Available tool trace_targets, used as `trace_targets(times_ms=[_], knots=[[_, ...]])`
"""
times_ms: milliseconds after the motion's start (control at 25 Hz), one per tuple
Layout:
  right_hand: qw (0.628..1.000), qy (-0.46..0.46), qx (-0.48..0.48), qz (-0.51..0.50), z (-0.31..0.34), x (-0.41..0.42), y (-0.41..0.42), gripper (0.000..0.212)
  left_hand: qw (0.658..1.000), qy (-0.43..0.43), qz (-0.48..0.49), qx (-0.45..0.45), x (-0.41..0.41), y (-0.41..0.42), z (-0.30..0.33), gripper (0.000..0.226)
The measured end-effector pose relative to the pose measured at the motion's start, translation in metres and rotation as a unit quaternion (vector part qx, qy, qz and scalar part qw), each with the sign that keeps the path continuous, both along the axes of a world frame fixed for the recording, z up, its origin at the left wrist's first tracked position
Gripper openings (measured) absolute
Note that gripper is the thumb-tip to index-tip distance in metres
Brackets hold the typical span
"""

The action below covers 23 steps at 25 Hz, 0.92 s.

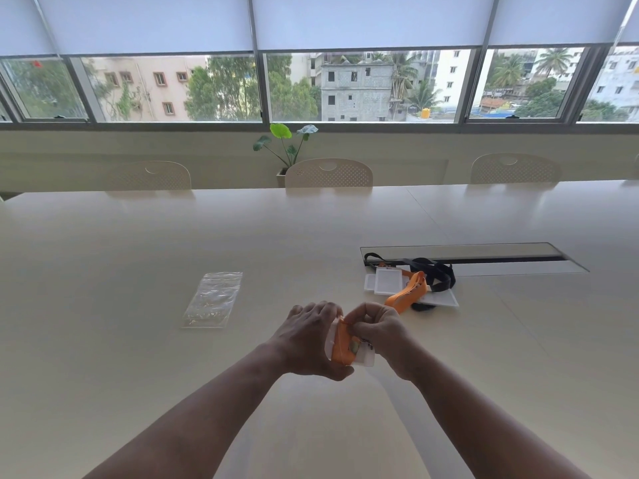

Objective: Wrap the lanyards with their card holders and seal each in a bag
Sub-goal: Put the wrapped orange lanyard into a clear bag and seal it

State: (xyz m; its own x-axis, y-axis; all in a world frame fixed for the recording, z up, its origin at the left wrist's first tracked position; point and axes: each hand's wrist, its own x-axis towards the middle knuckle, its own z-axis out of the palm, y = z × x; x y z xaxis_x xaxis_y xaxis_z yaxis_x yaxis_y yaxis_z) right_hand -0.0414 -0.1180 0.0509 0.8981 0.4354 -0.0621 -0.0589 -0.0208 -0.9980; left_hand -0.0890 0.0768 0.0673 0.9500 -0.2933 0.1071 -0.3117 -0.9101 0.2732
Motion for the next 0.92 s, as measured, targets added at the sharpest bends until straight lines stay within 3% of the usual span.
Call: trace_targets(times_ms=[360, 640, 920], knots=[[0.999, -0.007, 0.038, 0.004, -0.0085, 0.0033, -0.0068, 0.004, 1.0, -0.008, 0.003, -0.026, -0.0007, 0.0055, 0.0068, 0.098], [0.995, -0.072, -0.068, -0.027, -0.0098, 0.0078, -0.0047, 0.013, 1.0, 0.002, -0.008, -0.025, -0.0016, 0.0033, 0.006, 0.098], [0.994, -0.08, -0.063, -0.046, -0.0054, 0.0043, -0.0024, 0.014, 0.999, 0.006, -0.015, -0.045, -0.0007, 0.0022, 0.0015, 0.105]])
